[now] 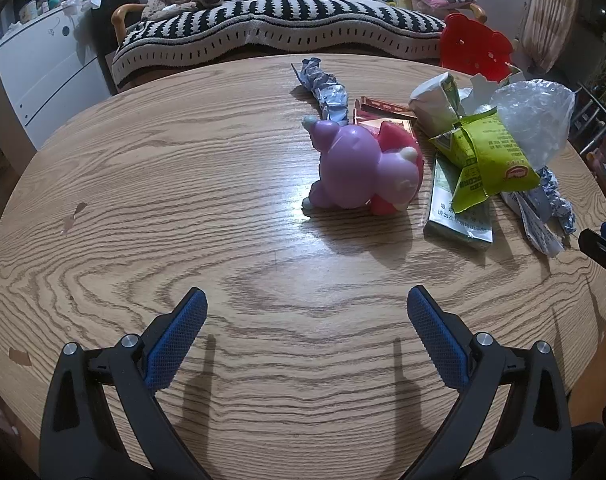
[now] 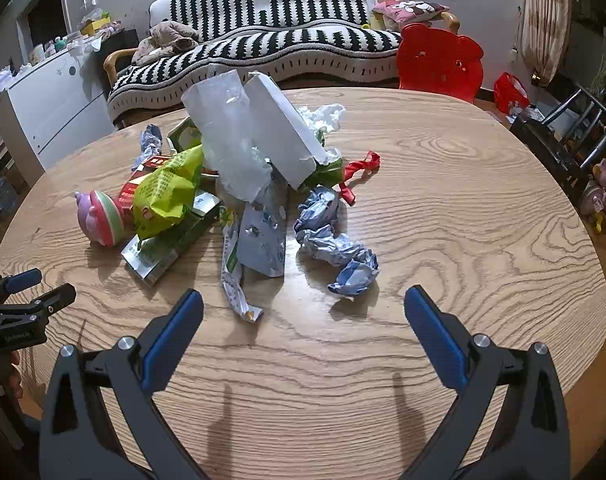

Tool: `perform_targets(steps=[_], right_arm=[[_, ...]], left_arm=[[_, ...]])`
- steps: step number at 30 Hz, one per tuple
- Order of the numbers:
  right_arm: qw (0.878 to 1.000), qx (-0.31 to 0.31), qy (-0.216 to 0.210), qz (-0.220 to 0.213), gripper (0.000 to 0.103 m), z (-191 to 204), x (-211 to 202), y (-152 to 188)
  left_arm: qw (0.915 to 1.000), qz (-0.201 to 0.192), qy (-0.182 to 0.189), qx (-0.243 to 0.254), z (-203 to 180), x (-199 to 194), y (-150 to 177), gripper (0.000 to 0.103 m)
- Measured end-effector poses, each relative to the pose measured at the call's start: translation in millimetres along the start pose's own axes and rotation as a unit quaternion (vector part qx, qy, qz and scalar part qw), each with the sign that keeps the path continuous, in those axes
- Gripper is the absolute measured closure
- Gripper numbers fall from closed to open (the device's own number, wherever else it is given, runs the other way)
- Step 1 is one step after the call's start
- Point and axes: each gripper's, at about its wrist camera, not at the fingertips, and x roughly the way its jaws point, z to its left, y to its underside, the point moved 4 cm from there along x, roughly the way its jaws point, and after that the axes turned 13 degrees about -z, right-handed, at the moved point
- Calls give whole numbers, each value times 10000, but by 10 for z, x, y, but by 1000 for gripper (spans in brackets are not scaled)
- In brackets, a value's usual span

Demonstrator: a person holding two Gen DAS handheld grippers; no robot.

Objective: Collect trash

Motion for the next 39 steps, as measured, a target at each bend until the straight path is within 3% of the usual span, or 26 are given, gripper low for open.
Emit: perform_targets(steps=[3, 6, 9, 12, 15, 18, 22, 25, 27, 30, 31, 32, 35, 39], right_arm=[[9999, -77, 123, 9, 6, -50, 8, -5], [9978, -227, 537, -309, 6, -206, -9, -49], [9965, -267, 680, -412, 6, -367, 17, -60], [9975, -268, 650, -77, 6, -440, 141, -60], [9952, -569, 713, 352, 6, -412, 327, -95], [9953, -565, 619, 488, 6, -403, 504, -128], [9925, -716, 526, 838, 6, -359, 662, -103], [9948, -502, 300, 835, 8, -405, 773, -108], [9951, -541, 265, 779, 9, -410, 802, -110], [9964, -516, 242, 633, 23, -389, 828, -132], [9967, -521, 222, 589, 40, -378, 805, -154], [9968, -519, 208, 573, 63, -368, 790, -160], [9983, -135, -96, 564, 67, -413, 738, -170], [9981, 49, -149, 602, 68, -457, 706, -197]], left_arm=[[10000, 34, -4, -13, 4, 27, 23, 6], [9997, 179, 127, -132, -27, 82, 25, 6], [9987, 306, 298, -292, -88, 137, -38, 6], [9986, 286, 350, -291, -137, 236, -164, 6], [9995, 266, 153, -122, -126, 341, -266, 6], [9995, 295, 90, -114, -97, 448, -344, 6], [9988, 259, 347, -219, -156, 565, -441, 6], [9974, 34, 676, -234, -255, 559, -532, 6], [9974, -25, 702, -152, -307, 569, -554, 6], [9991, 146, 397, -15, -288, 698, -557, 11], [9988, 108, 468, -93, -277, 702, -578, 20], [9985, 365, 409, -41, -247, 777, -522, 40], [9980, 336, 469, -244, -240, 731, -568, 46], [9991, 107, 376, -155, -283, 607, -604, 51]])
